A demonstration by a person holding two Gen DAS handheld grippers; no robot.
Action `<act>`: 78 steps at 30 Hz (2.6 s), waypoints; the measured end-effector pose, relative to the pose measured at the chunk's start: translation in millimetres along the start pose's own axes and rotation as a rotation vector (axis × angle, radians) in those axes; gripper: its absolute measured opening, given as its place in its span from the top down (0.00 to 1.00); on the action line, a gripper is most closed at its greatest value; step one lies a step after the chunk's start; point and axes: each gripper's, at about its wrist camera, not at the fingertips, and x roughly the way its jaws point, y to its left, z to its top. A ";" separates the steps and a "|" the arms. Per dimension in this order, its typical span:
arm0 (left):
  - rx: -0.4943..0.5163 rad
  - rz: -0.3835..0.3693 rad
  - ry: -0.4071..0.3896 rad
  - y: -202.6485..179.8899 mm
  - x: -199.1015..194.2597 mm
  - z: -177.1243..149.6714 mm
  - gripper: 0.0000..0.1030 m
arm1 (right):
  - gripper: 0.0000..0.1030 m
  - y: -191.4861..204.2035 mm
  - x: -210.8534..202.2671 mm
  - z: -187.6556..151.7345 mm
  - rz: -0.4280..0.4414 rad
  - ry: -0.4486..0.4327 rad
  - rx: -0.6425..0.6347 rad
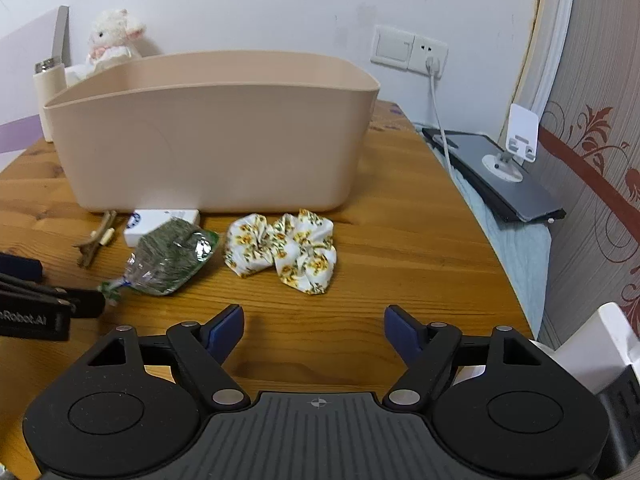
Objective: Organize objects
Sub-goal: 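Grasp the wooden clip with left tool while right tool grasps the floral scrunchie, then release the clip and scrunchie into the basket with both tools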
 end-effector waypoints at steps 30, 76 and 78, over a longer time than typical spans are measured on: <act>0.014 -0.007 -0.054 21.7 19.9 27.9 0.77 | 0.85 4.9 53.3 26.0 0.103 -0.062 0.035; 0.017 -0.060 -0.351 32.4 -105.9 107.6 0.87 | 0.89 16.1 -78.4 102.9 0.108 -0.426 0.065; 0.022 -0.051 -0.344 30.2 -96.9 119.4 0.87 | 0.89 16.2 -71.6 112.2 0.103 -0.428 0.066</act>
